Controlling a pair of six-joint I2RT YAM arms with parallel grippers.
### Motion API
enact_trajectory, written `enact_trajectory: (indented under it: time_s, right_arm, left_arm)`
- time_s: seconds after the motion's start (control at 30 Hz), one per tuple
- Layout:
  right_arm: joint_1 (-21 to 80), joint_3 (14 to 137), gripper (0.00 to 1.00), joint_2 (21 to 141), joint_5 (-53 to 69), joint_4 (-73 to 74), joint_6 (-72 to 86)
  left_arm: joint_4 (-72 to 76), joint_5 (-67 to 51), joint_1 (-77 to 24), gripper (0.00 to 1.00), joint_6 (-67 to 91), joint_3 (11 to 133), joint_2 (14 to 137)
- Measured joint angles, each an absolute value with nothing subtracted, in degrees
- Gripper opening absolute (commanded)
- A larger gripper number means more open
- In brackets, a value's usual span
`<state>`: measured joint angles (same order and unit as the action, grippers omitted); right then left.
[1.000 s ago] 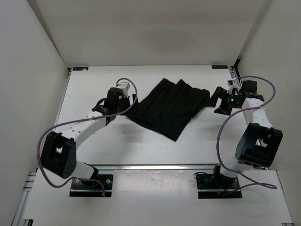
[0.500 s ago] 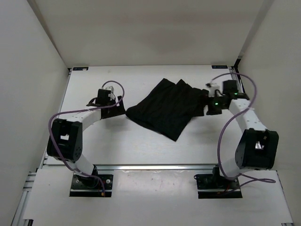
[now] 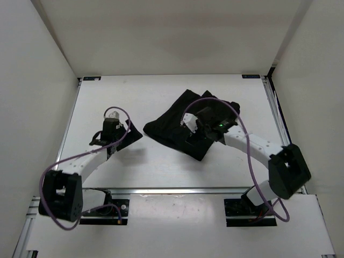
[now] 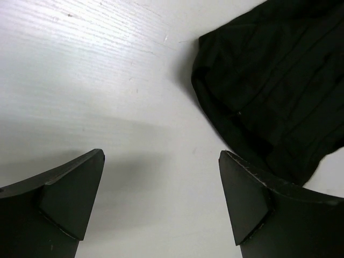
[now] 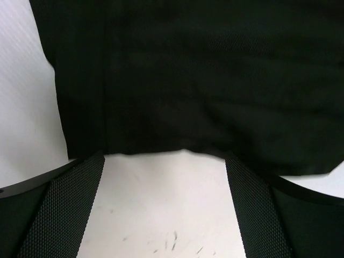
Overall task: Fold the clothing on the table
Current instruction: Flatten the skirt out
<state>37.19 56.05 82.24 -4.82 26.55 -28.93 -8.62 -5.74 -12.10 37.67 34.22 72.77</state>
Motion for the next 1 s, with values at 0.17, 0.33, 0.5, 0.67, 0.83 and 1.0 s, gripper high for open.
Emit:
enact_trajectory:
  time_s: [0.17, 0.33, 0.5, 0.67, 0.83, 1.0]
  right_arm:
    - [42.0, 64.4, 0.93, 92.1, -5.8, 25.3, -31.1]
    - [46.3, 68.8, 0.92, 93.5, -2.7, 23.9, -31.9]
    - [49.7, 71.8, 0.92, 93.5, 1.1, 23.4, -29.9]
    - [51.3, 70.1, 0.92, 95.6, 1.3, 22.2, -27.1]
    - [49.7, 69.4, 0.89, 99.2, 1.7, 22.4, -25.6]
    - [47.9, 69.4, 0.87, 101.3, 1.0, 21.5, -24.3]
  left_arm:
    - [-8.8, -5.1, -11.0, 0.99, 42.3, 27.2, 60.1]
    - [-12.3, -5.8, -4.7, 0.98, 44.2, 21.3, 49.1]
    - [-16.6, -7.0, 1.3, 0.99, 44.0, 18.9, 43.1]
    - [-19.5, -8.4, 1.5, 0.99, 43.8, 18.2, 40.4]
    - [-21.0, -9.2, 1.8, 0.98, 42.9, 18.2, 40.4]
    - [-21.9, -9.8, 2.2, 0.98, 42.3, 18.2, 40.2]
